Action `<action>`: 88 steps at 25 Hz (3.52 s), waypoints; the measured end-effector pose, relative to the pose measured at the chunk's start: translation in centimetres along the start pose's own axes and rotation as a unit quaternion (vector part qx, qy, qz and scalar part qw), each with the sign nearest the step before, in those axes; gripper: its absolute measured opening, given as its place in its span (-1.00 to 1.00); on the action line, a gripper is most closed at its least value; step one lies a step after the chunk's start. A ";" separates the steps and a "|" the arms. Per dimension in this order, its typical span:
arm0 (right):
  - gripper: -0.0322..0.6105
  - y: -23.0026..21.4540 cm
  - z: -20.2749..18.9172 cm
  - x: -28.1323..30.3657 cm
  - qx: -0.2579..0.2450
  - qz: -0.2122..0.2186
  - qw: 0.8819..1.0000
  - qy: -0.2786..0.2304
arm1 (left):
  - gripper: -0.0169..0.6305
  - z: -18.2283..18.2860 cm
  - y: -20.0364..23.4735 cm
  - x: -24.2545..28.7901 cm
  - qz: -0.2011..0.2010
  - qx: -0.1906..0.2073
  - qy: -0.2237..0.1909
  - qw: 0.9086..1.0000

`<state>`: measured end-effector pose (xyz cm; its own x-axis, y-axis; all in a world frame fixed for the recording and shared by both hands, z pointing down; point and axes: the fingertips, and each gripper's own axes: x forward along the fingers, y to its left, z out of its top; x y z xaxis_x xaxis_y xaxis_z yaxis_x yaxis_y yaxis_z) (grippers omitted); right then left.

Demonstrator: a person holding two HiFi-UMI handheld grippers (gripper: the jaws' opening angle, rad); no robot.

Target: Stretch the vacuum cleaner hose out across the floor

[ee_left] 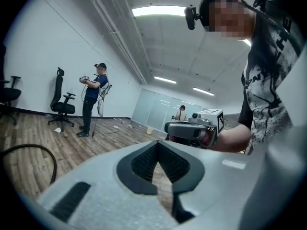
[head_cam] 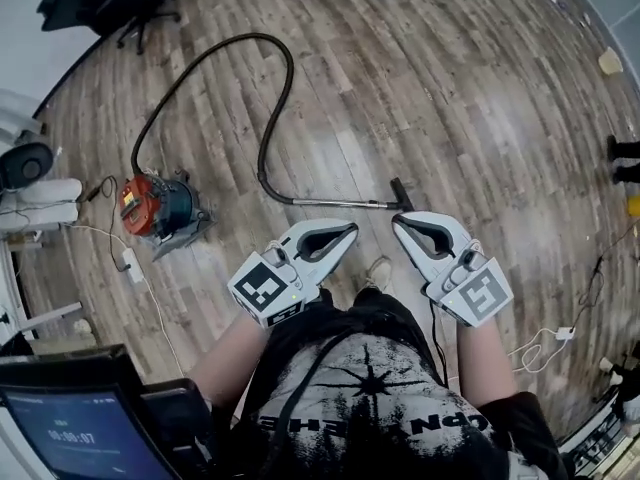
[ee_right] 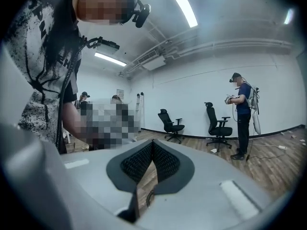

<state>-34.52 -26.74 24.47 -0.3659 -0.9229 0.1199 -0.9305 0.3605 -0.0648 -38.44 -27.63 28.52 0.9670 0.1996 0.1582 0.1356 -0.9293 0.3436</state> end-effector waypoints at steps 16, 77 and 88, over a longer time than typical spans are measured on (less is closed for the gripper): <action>-0.76 -7.4 -16.9 6.2 -0.006 -0.058 0.996 0.062 | -0.95 -12.3 13.6 4.9 -0.010 -0.011 -0.004 1.000; -0.42 -11.0 -88.4 21.0 -0.225 0.163 0.737 0.616 | -0.37 -72.1 38.8 5.0 0.209 -0.534 0.109 0.812; -0.42 -9.1 -88.4 18.7 -0.165 0.163 0.765 0.601 | 0.00 -76.8 46.3 7.7 0.256 -0.640 -0.246 0.682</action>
<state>-34.35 -35.33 114.86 -0.1457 -0.0567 0.9877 -0.6677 0.7423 -0.0559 -41.31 -45.22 116.74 0.8155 -0.4691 0.3389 -0.2416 0.2561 0.9360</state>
